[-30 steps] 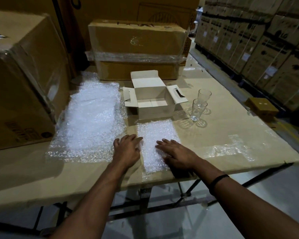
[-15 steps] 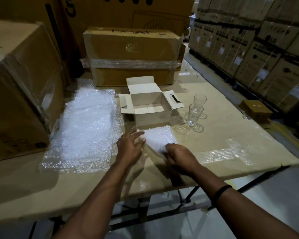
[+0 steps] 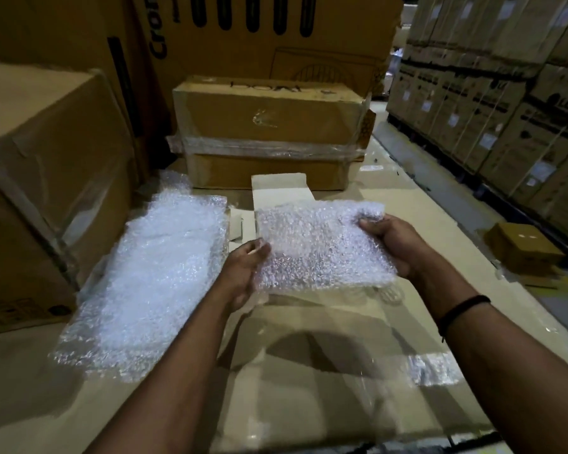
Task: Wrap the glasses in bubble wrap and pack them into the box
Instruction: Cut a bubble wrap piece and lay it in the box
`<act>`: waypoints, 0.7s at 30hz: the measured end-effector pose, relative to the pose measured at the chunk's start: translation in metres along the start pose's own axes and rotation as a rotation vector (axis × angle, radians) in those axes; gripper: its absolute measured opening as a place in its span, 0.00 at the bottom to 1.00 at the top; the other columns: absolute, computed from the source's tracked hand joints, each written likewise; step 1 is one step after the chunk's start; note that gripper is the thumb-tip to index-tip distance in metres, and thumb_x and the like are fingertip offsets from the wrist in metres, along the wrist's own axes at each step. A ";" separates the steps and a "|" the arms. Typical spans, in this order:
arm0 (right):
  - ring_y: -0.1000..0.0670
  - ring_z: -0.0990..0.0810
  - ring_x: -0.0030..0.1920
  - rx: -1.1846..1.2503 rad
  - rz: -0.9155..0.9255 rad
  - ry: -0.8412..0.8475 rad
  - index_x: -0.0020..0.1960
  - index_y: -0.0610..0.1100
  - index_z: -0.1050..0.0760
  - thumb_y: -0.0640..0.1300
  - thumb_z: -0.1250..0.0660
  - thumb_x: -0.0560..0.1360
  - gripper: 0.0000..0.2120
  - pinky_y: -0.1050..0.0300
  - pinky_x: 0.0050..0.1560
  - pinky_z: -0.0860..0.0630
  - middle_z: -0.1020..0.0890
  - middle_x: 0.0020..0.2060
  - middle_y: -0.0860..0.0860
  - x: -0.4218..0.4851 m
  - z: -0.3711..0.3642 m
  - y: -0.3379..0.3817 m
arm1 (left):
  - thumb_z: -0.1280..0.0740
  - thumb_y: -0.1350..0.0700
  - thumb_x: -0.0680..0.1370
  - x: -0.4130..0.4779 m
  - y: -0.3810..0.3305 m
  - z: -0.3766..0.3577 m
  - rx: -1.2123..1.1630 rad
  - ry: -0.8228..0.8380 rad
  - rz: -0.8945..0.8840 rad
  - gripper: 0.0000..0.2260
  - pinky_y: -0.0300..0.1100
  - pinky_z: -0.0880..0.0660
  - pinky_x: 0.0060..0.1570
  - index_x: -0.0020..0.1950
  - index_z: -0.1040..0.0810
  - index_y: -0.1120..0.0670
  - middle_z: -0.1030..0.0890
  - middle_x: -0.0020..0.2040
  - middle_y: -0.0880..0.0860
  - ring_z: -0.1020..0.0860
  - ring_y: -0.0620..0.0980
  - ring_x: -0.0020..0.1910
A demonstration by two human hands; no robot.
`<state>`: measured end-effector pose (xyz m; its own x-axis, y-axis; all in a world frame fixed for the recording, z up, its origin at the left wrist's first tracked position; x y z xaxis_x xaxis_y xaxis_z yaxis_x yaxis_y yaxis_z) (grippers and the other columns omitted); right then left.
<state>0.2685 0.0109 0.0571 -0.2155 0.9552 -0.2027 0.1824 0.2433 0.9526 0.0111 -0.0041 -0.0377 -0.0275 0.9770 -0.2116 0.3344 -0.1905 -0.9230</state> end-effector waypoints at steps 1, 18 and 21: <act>0.46 0.16 0.38 -0.058 -0.010 -0.021 0.50 0.37 0.22 0.33 0.42 0.79 0.10 0.54 0.39 0.18 0.16 0.40 0.42 0.014 0.006 0.001 | 0.23 0.53 0.70 0.003 -0.010 -0.004 0.008 -0.049 -0.011 0.29 0.58 0.25 0.60 0.67 0.27 0.59 0.19 0.60 0.59 0.20 0.57 0.58; 0.42 0.21 0.49 -1.179 0.306 -0.132 0.59 0.45 0.28 0.36 0.28 0.72 0.18 0.57 0.44 0.26 0.24 0.59 0.42 0.175 0.007 -0.007 | 0.30 0.54 0.76 0.090 -0.033 -0.001 1.549 -0.408 -0.450 0.23 0.46 0.37 0.55 0.70 0.29 0.44 0.19 0.58 0.52 0.26 0.54 0.59; 0.43 0.25 0.62 -1.395 0.302 -0.028 0.61 0.43 0.24 0.44 0.26 0.72 0.18 0.56 0.58 0.30 0.24 0.62 0.43 0.186 0.007 -0.011 | 0.31 0.48 0.77 0.095 -0.039 -0.001 1.699 -0.333 -0.431 0.21 0.48 0.41 0.60 0.70 0.28 0.45 0.22 0.64 0.50 0.30 0.53 0.65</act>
<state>0.2327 0.1870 0.0073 -0.3172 0.9467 0.0559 -0.8636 -0.3128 0.3953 -0.0035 0.0960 -0.0209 -0.0849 0.9618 0.2601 -0.9854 -0.0423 -0.1650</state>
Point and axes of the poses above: each hand's wrist, its own x-axis towards the middle knuckle, its own z-axis out of the back of the hand, y = z × x, the point moved 2 cm from there along x, towards the middle knuckle
